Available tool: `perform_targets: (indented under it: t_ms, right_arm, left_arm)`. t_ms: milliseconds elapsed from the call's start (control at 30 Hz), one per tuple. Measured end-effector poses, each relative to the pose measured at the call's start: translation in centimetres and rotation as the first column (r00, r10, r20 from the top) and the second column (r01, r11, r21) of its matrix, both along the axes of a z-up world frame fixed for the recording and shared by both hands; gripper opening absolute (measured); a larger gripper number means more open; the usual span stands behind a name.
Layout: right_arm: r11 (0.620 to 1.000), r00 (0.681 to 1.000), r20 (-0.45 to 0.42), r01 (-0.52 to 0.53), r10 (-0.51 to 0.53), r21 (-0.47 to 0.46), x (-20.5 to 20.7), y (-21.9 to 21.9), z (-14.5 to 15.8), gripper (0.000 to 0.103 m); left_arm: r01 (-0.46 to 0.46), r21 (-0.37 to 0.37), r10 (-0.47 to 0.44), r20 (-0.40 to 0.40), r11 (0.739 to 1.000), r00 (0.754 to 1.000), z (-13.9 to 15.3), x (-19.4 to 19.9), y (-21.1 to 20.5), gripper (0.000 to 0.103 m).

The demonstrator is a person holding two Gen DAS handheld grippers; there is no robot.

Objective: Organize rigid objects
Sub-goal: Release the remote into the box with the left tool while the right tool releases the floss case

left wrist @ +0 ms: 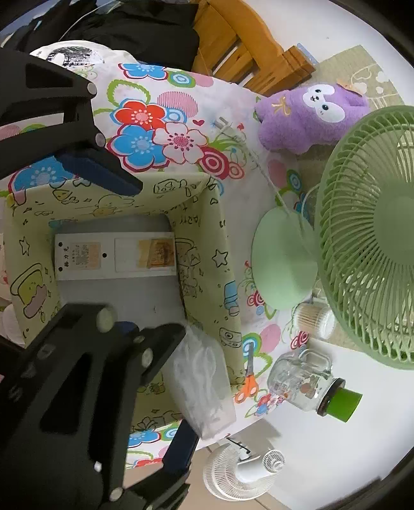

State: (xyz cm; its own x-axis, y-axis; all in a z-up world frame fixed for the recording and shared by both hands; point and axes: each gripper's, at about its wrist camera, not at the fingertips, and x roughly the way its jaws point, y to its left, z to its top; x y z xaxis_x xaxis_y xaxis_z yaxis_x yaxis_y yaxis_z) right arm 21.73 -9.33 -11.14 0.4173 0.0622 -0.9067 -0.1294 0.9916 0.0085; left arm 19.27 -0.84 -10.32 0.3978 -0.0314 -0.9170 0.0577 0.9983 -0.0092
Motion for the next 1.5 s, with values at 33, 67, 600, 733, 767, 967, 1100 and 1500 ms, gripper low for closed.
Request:
perform_targets:
  t_ms: [33, 67, 600, 733, 767, 967, 1100, 1500]
  right_arm:
    - [1.0, 1.0, 0.001, 0.01, -0.01, -0.001, 0.1, 0.0, -0.2, 0.09]
    - [1.0, 1.0, 0.014, 0.015, -0.015, -0.006, 0.0, 0.1, -0.2, 0.09]
    - [0.998, 0.998, -0.014, 0.059, -0.058, 0.03, -1.1, -1.0, 0.1, 0.096]
    - [0.997, 0.998, -0.009, 0.063, -0.063, 0.044, -1.9, -1.3, 0.7, 0.096]
    - [0.997, 0.998, -0.007, 0.063, -0.062, 0.045, -2.1, -1.4, 0.8, 0.096]
    - [0.997, 0.998, 0.002, 0.059, -0.06, 0.047, -3.4, -1.7, 1.9, 0.096]
    - [0.996, 0.998, 0.001, 0.069, -0.069, 0.06, -4.1, -2.2, 2.7, 0.096]
    - [0.995, 0.997, 0.042, 0.065, -0.069, 0.082, -6.9, -3.2, 5.5, 0.096]
  left_arm:
    - [0.003, 0.001, -0.003, 0.0, 1.0, 1.0, 0.0, 0.0, -0.1, 0.085]
    - [0.001, -0.003, -0.001, -0.002, 1.0, 1.0, 0.0, 0.0, 0.0, 0.087]
    - [0.01, 0.017, -0.01, 0.004, 1.0, 1.0, 0.8, -0.7, -0.3, 0.091]
    - [0.006, 0.025, -0.006, 0.015, 1.0, 1.0, 1.4, -1.4, -0.2, 0.092]
    - [0.007, 0.025, -0.007, 0.017, 1.0, 1.0, 1.5, -1.6, -0.2, 0.092]
    - [0.019, 0.035, -0.019, 0.027, 0.999, 0.999, 2.2, -2.6, -0.2, 0.092]
    - [0.021, 0.041, -0.023, 0.05, 0.999, 0.999, 3.1, -3.4, -0.4, 0.092]
    - [0.022, 0.052, -0.027, 0.107, 0.998, 0.994, 5.6, -6.2, -1.1, 0.092]
